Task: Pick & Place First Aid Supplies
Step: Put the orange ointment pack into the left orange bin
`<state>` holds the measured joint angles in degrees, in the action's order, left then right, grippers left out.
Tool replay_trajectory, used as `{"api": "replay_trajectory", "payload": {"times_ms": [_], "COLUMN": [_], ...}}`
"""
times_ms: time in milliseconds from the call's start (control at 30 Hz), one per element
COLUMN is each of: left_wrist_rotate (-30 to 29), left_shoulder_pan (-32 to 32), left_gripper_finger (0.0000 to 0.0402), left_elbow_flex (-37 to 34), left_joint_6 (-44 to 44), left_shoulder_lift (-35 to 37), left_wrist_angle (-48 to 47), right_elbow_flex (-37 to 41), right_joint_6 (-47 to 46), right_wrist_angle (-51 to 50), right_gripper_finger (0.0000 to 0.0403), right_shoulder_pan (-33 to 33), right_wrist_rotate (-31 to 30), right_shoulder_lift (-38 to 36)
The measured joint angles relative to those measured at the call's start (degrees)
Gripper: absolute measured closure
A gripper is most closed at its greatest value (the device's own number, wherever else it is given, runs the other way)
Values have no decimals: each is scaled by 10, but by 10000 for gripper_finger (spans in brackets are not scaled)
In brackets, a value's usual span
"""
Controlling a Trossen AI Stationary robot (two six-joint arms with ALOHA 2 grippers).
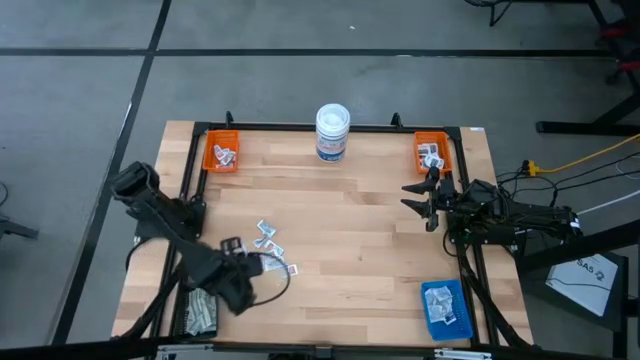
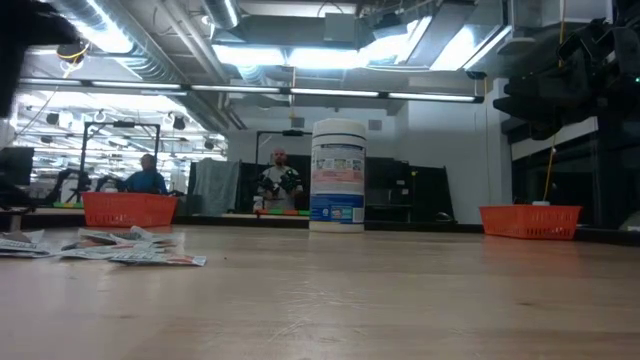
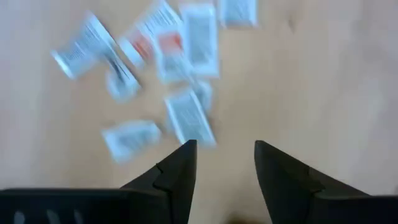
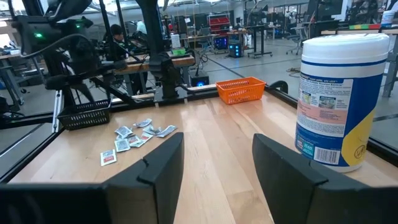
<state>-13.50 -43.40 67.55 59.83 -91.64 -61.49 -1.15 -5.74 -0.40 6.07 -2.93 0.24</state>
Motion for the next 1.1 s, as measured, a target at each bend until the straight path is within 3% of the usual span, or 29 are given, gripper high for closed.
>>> {"api": "replay_trajectory", "payload": {"times_ms": [267, 500, 767, 1100], "left_wrist_rotate": [-75, -110, -109, -23], "left_shoulder_pan": [105, 188, 235, 257], "left_gripper_finger": [247, 249, 252, 258], "left_elbow_flex": [0, 0, -7, -96], "left_joint_6": [-97, -119, -111, -69], "left_shoulder_lift": [0, 0, -9, -13], "left_wrist_angle": [0, 0, 3, 16], "right_elbow_flex": [0, 0, 0, 0], "right_joint_6": [0, 0, 0, 0], "right_wrist_angle": [0, 0, 0, 0], "right_gripper_finger": [212, 212, 212, 212], "right_shoulder_pan": [0, 0, 0, 0], "right_wrist_rotate": [0, 0, 0, 0], "right_shoulder_lift": [0, 0, 0, 0]}}
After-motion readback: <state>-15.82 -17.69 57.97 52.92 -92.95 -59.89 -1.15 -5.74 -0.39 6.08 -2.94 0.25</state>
